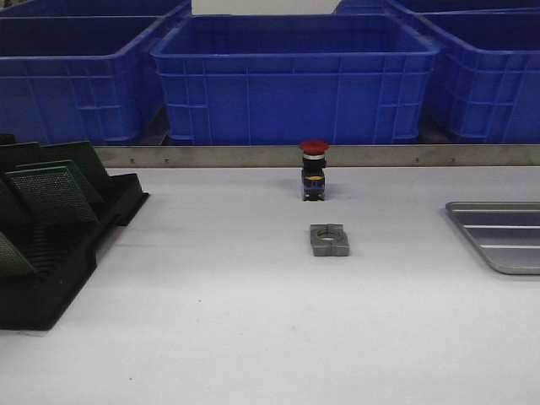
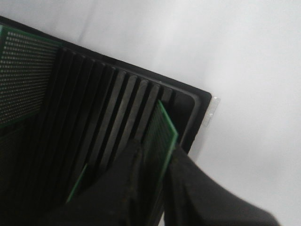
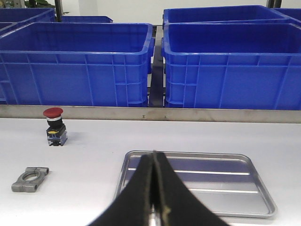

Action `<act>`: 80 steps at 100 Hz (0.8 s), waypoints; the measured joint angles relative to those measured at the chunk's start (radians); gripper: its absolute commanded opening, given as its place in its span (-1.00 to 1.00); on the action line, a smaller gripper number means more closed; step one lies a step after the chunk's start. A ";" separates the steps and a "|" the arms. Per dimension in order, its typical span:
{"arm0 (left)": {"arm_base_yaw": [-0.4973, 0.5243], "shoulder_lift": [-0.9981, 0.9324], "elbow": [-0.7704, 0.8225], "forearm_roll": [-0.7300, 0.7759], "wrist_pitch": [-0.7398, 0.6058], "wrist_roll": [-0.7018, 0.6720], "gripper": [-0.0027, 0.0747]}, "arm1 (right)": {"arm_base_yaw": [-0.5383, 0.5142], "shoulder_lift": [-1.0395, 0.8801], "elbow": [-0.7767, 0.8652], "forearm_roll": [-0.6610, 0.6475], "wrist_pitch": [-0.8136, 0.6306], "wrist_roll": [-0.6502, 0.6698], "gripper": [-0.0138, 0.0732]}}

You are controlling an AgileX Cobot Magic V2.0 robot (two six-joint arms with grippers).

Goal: Place circuit board on tray
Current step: 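Grasp the green circuit board with the left gripper and lift it out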

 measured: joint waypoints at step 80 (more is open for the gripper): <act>-0.006 -0.261 -0.014 -0.009 0.101 -0.002 -0.98 | 0.000 0.000 0.000 0.000 0.000 0.000 -0.82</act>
